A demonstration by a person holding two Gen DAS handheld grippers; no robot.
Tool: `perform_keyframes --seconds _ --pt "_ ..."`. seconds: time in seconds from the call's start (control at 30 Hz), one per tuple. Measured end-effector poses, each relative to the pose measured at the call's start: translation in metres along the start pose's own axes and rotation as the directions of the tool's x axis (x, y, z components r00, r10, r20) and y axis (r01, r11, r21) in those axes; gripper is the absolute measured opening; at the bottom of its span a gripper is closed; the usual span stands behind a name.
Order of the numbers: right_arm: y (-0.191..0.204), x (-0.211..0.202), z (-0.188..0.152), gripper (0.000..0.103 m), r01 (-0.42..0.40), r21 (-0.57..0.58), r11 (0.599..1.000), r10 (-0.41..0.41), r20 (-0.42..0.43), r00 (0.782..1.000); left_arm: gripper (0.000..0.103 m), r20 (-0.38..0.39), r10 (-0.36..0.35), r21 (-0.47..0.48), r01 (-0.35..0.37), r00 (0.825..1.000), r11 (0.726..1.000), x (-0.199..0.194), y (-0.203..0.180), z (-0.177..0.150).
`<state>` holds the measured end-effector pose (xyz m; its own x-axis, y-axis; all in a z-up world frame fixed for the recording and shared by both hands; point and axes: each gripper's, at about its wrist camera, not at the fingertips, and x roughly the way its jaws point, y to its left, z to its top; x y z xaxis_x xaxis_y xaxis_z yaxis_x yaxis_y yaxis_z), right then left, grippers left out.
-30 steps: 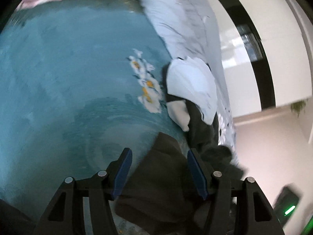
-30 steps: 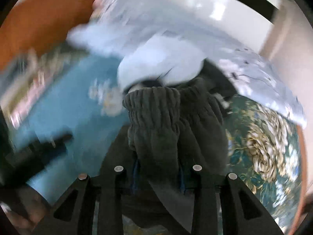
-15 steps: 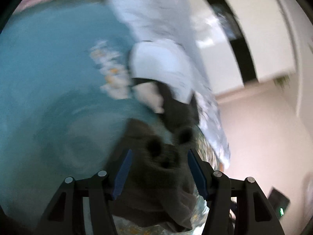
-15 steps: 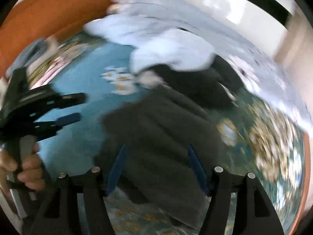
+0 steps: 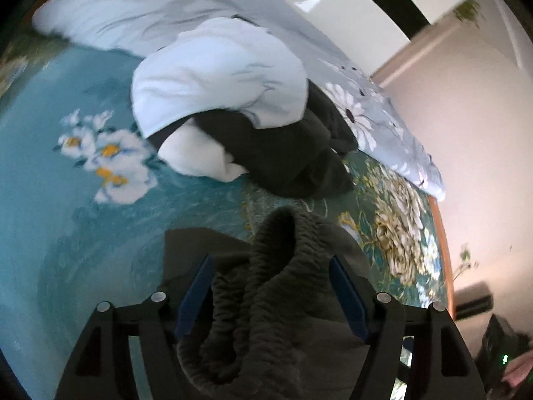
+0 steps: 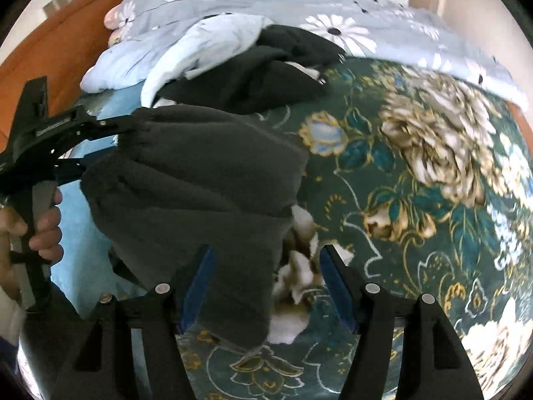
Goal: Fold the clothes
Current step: 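Lift the folded sweatpants bundle with both tools off the blanket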
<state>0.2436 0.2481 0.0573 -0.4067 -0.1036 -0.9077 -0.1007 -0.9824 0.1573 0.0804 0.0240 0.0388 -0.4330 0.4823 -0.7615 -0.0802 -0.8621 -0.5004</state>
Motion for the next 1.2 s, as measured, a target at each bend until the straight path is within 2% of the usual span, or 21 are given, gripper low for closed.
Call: perform_keyframes --seconds 0.03,0.07,0.17,0.23,0.27,0.3,0.4,0.53,0.63,0.73,0.8,0.87,0.93,1.07,1.13,1.2 --pt "-0.004 0.004 0.001 0.067 -0.003 0.014 1.000 0.003 -0.007 1.000 0.055 -0.012 0.015 0.041 -0.014 1.000 0.999 0.002 -0.008 0.000" --pt "-0.007 0.007 0.002 0.067 -0.010 0.027 1.000 0.010 -0.010 1.000 0.053 -0.028 0.041 0.087 -0.038 0.999 0.995 0.004 -0.016 -0.001" --pt "-0.012 0.012 0.007 0.067 -0.027 0.039 0.999 0.027 -0.006 1.000 0.052 -0.033 0.113 0.230 -0.103 0.993 0.968 0.009 -0.041 -0.005" --pt "-0.013 0.013 0.010 0.067 -0.037 0.044 0.998 0.037 0.003 0.999 0.047 -0.047 0.091 0.222 -0.078 0.995 0.972 0.009 -0.043 -0.005" --pt "-0.013 0.014 0.010 0.067 -0.042 0.049 0.998 0.042 0.006 0.999 0.038 -0.046 0.078 0.200 -0.067 0.996 0.978 0.008 -0.042 -0.005" --pt "-0.014 0.015 0.011 0.067 -0.048 0.054 0.997 0.047 0.010 0.999 0.018 -0.032 0.078 0.189 -0.071 0.996 0.979 0.004 -0.041 -0.006" --pt "-0.019 0.016 0.010 0.067 -0.067 0.078 0.995 0.066 0.010 0.998 0.011 0.004 0.054 0.202 -0.053 0.999 0.978 -0.016 -0.049 -0.010" --pt "-0.019 0.013 0.011 0.067 -0.107 0.070 0.992 0.105 0.031 0.994 0.009 0.027 -0.006 0.210 0.001 1.000 0.978 -0.050 -0.058 -0.020" --pt "-0.011 0.004 0.014 0.067 -0.179 0.046 0.983 0.176 0.076 0.982 0.009 0.009 0.048 0.159 -0.048 0.999 0.986 -0.052 -0.034 -0.030" --pt "0.002 0.003 0.019 0.067 -0.220 0.014 0.975 0.218 0.087 0.972 0.010 -0.042 0.109 0.040 -0.107 0.993 0.993 -0.033 0.014 -0.039" --pt "0.012 0.009 0.023 0.067 -0.230 0.001 0.973 0.229 0.079 0.970 0.011 -0.061 0.079 -0.066 -0.083 0.995 0.994 -0.026 0.043 -0.044" --pt "0.022 0.017 0.027 0.067 -0.239 -0.006 0.971 0.239 0.064 0.969 0.013 -0.056 0.008 -0.192 -0.019 0.998 0.981 -0.024 0.068 -0.047" --pt "0.029 0.027 0.030 0.067 -0.249 -0.006 0.968 0.249 0.040 0.968 0.015 -0.051 -0.016 -0.245 0.003 0.999 0.969 -0.024 0.079 -0.048" --pt "0.031 0.036 0.033 0.067 -0.231 0.002 0.973 0.231 0.025 0.973 0.018 -0.047 -0.001 -0.262 -0.011 0.999 0.965 -0.028 0.080 -0.049" --pt "0.031 0.032 0.032 0.067 -0.240 -0.011 0.971 0.240 0.041 0.970 0.014 0.000 0.052 -0.245 -0.051 0.999 0.968 -0.045 0.075 -0.049" --pt "0.031 0.032 0.031 0.067 -0.231 -0.031 0.972 0.232 0.042 0.972 0.014 0.067 0.038 -0.239 -0.021 0.997 0.971 -0.066 0.066 -0.047"
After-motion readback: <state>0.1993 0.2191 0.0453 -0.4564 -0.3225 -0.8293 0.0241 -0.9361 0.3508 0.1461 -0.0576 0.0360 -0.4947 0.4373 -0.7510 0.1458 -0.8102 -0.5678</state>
